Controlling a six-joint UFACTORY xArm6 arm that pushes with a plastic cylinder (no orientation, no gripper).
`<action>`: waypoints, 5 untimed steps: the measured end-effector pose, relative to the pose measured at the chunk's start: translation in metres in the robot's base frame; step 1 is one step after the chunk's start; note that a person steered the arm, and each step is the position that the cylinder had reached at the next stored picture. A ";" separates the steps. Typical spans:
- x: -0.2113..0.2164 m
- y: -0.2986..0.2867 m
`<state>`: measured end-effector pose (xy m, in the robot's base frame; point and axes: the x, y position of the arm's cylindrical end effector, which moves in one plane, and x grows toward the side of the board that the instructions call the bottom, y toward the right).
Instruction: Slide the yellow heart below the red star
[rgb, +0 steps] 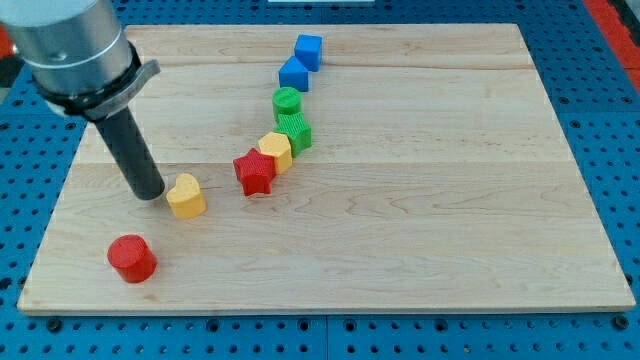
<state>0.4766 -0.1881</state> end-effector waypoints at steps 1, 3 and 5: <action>-0.004 0.022; -0.004 0.045; 0.003 0.034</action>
<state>0.4793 -0.1544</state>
